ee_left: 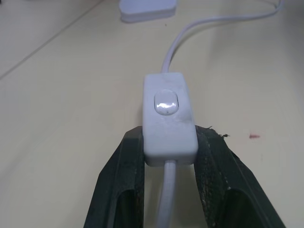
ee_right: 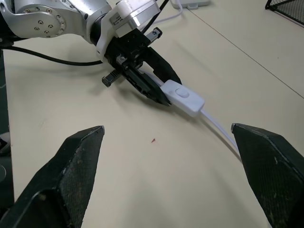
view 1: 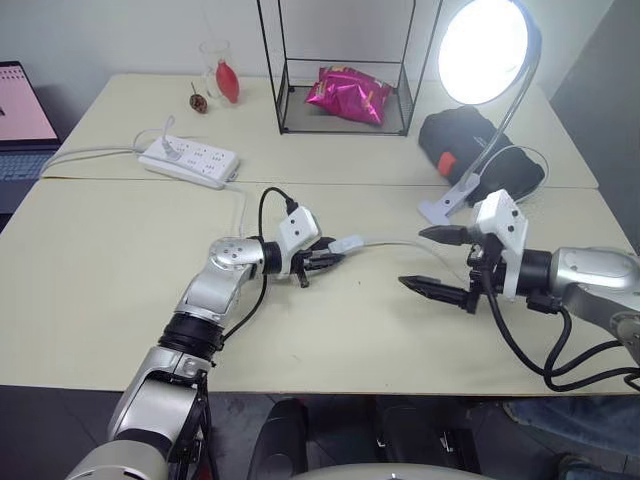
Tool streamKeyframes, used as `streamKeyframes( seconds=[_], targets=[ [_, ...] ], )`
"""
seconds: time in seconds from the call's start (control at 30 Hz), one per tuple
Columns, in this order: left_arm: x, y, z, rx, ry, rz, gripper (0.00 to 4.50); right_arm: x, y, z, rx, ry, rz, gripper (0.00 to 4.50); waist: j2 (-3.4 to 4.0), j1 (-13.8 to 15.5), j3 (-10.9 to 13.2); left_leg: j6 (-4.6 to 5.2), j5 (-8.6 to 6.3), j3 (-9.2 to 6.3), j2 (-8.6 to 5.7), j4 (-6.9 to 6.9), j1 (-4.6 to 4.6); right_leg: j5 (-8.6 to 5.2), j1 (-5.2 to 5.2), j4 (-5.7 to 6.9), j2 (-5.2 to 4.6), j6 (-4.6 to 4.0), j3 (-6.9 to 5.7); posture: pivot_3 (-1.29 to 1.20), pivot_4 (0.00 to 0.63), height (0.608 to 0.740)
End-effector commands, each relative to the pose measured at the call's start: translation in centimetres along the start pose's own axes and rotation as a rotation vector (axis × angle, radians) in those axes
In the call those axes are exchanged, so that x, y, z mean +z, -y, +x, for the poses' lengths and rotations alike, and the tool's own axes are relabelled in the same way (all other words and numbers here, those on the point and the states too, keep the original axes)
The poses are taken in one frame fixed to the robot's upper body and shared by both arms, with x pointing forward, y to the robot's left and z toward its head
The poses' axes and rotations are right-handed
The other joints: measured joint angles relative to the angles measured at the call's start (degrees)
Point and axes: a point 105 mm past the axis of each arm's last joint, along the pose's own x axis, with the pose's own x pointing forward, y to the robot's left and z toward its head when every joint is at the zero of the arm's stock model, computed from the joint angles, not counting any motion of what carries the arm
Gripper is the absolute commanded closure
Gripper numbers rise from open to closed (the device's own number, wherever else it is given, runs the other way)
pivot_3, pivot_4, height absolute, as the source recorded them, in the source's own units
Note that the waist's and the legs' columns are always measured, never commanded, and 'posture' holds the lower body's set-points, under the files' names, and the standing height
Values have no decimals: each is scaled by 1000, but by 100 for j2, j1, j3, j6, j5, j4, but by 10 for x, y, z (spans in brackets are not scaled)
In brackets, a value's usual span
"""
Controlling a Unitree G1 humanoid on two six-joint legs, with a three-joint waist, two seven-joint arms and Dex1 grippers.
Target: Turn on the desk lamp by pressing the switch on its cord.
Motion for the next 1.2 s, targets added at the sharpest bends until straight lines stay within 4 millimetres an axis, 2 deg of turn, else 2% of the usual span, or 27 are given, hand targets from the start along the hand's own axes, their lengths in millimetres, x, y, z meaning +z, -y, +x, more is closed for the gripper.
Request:
streamKeyframes(
  seconds=[0.03, 0.23, 0.27, 0.43, 0.6, 0.7, 0.87, 0.9, 1.1, 1.2],
  targets=[
    [7, -4, 6, -1, 33, 47, 3424, 6, 5, -6, -10, 0, -90, 0, 0, 27, 0, 0, 0, 0, 0, 7, -3, 2, 0, -1, 0, 4, 0, 0, 150, 740],
    [0, -1, 9, -31, 22, 60, 3424, 6, 13, -16, -10, -13, -128, 0, 0, 37, 0, 0, 0, 1, -4, 16, -5, 11, 1, 0, -3, 16, 2, 0, 150, 740],
    [0, -1, 9, -31, 21, 59, 2724, 6, 14, -17, -9, -14, -131, 0, 0, 38, 0, 0, 0, 1, -4, 17, -5, 12, 1, 0, -3, 17, 3, 0, 150, 740],
    [-3, -3, 6, -31, 26, 29, 1769, 7, 16, -18, -6, -14, -145, 0, 0, 36, 0, 1, 1, 1, -3, 17, -4, 12, 1, 1, -2, 17, 3, 0, 150, 740],
    [8, -10, -1, 13, 62, 25, 661, 6, 17, -17, 3, -19, -150, 0, -1, 37, 0, 1, 1, 0, -4, 18, -5, 13, 1, 2, -3, 16, 2, 0, 150, 740],
    [21, -13, -18, 43, 81, 64, 46, 4, 20, -17, -4, -23, -156, 0, -1, 27, 0, 1, 1, 0, -3, 18, -5, 13, 1, 3, -2, 17, 3, 0, 150, 740],
    [49, -23, -54, 156, 130, 49, 46, -1, 29, -17, -32, -21, -180, 0, 0, 27, 0, 1, 1, -3, 2, 17, -2, 13, 1, 5, -2, 16, 1, 0, 150, 740],
    [50, -23, -60, 177, 125, 46, 46, -2, 31, -17, -39, -18, -184, 0, 0, 34, 0, 1, 1, -3, 1, 17, -2, 13, 1, 5, -2, 16, 1, 0, 150, 740],
    [47, -23, -123, 321, 6, 48, 46, -7, 40, -25, -41, 14, -208, 0, 0, 3, 1, 1, 1, 4, 2, 17, 0, 14, 0, 4, -7, 18, 5, 0, 150, 740],
    [49, -16, -146, 352, -25, 17, 46, -9, 39, -32, 2, 6, -234, 0, 2, 25, 2, 1, 1, -1, 5, 15, 0, 14, 0, 6, -5, 17, 0, 0, 150, 740]
  ],
)
